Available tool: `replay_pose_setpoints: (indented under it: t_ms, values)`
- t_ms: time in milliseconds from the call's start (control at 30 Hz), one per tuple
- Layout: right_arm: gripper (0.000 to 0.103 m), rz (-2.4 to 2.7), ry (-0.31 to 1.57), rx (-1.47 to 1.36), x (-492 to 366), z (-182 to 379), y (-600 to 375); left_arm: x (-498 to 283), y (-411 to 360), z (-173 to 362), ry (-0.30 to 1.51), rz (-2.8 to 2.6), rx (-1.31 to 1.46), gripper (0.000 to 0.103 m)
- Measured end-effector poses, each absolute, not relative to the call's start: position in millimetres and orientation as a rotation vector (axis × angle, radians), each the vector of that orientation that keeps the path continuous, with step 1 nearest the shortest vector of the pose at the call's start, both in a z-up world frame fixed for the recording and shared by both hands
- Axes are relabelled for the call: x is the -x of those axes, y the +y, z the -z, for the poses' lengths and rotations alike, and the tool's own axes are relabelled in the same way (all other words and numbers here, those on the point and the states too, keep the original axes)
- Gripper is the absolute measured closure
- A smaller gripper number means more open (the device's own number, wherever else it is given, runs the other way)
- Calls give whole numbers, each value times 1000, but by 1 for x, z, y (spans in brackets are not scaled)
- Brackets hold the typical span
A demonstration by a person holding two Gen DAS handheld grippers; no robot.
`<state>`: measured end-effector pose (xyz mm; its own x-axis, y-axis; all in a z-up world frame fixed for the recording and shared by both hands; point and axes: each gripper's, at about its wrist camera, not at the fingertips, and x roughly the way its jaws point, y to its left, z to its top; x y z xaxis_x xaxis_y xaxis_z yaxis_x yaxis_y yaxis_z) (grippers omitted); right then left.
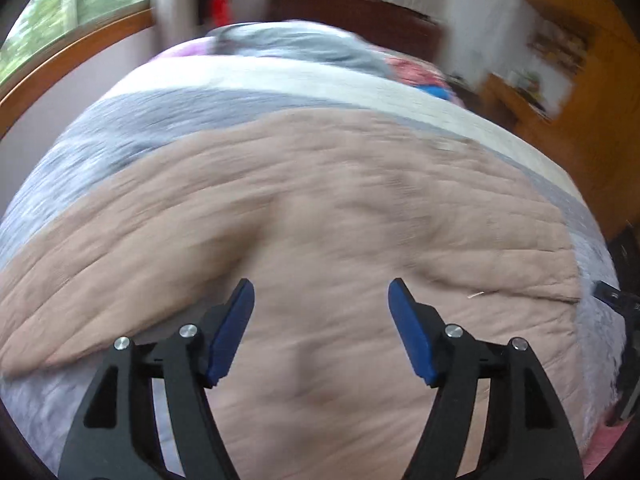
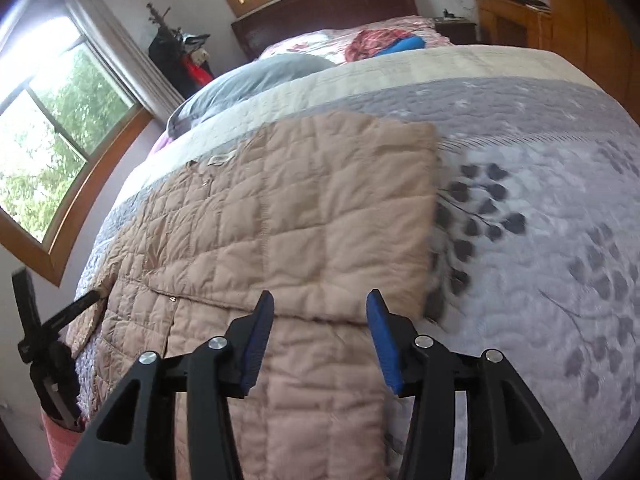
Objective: Fold large clothes
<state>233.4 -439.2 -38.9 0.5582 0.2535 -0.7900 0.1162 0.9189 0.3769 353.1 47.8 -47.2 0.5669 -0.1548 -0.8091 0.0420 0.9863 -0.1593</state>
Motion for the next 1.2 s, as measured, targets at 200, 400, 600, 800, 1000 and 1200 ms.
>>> replay_pose_setpoints:
  t_ms: [200,400,600,800,1000,1200]
  values:
    - [54,-69,1011,-377,-232,47,-436,-298,185,70,1020,-172,319,34]
    - [54,-84,1057,-350,-235,59,-422,-245,300,86,972,-400,587,34]
    - [54,-97,1064,-339,-235,64,-417,-243,355,89,882,-439,774,40]
    - [54,-80,1090,-347,-238,76,-420,-258,374,97,849,-483,818,57]
    - [54,-74,1121,-339,-242,88,-418,-248,387,103,823,-505,871,87]
    - [53,-72,1132,-326,-245,98,-414,-245,390,109,812,-480,880,92]
